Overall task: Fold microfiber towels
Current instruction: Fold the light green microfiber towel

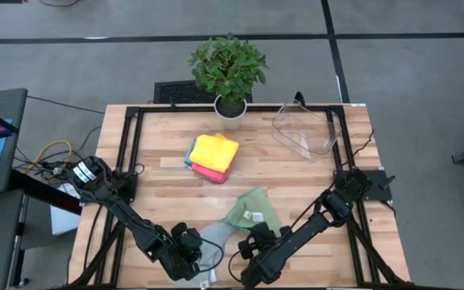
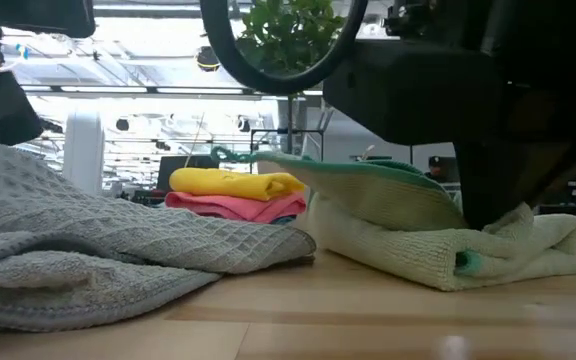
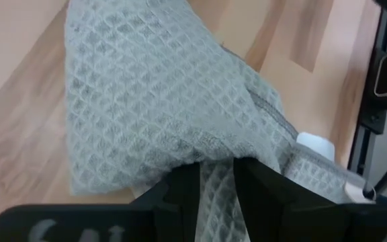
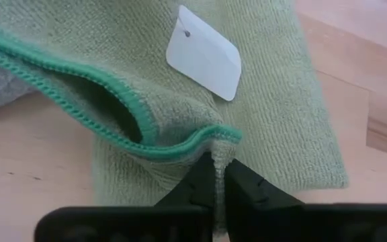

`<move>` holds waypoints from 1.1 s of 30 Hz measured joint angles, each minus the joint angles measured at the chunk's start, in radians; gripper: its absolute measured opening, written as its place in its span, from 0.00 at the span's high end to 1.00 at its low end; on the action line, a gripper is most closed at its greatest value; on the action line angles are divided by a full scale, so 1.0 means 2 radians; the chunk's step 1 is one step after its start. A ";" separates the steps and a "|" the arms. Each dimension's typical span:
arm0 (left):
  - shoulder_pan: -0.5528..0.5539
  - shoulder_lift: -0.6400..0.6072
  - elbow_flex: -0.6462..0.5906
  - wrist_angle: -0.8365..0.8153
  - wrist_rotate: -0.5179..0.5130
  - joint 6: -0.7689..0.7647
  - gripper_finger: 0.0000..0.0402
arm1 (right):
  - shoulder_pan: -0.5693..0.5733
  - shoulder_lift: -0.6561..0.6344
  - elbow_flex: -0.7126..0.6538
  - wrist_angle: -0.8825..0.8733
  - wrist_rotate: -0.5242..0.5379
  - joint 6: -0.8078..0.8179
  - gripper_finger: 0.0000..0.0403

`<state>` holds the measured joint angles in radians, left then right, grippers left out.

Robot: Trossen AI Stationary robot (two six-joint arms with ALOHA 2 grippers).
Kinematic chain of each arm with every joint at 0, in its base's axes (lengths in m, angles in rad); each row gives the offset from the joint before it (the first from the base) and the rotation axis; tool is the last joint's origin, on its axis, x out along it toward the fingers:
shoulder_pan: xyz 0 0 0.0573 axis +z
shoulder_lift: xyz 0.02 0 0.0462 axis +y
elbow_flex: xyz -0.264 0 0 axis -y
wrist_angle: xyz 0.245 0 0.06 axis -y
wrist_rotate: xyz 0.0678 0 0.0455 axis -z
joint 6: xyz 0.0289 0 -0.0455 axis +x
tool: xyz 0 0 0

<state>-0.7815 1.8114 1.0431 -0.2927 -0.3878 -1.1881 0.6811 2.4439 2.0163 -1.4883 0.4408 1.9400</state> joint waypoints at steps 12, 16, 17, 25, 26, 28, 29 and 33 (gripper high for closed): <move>0.013 0.000 0.000 0.012 0.018 0.016 0.80 | -0.002 -0.015 0.000 -0.040 -0.033 0.013 0.70; 0.015 0.000 0.000 0.012 0.017 0.017 0.80 | -0.005 -0.021 0.000 -0.040 -0.031 -0.003 0.56; 0.016 0.000 0.000 0.012 0.017 0.020 0.80 | -0.007 -0.021 0.000 -0.041 -0.033 -0.003 0.53; 0.036 0.000 0.016 0.016 0.017 0.054 0.80 | -0.015 -0.020 -0.006 -0.041 -0.036 -0.005 0.49; 0.041 0.000 0.019 0.018 0.016 0.061 0.80 | -0.014 -0.020 -0.006 -0.041 -0.037 -0.005 0.50; 0.051 0.000 0.021 0.034 0.003 0.071 0.80 | -0.014 -0.020 -0.006 -0.041 -0.038 -0.003 0.51; 0.056 0.000 0.021 0.045 -0.003 0.074 0.80 | -0.014 -0.020 -0.006 -0.041 -0.038 0.001 0.52; 0.081 0.001 0.021 0.077 0.003 0.092 0.80 | -0.012 -0.020 -0.006 -0.041 -0.037 0.019 0.56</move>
<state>-0.6192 1.8125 1.0851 -0.1385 -0.3825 -1.0031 0.6578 2.4035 2.0048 -1.5709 0.3664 1.9789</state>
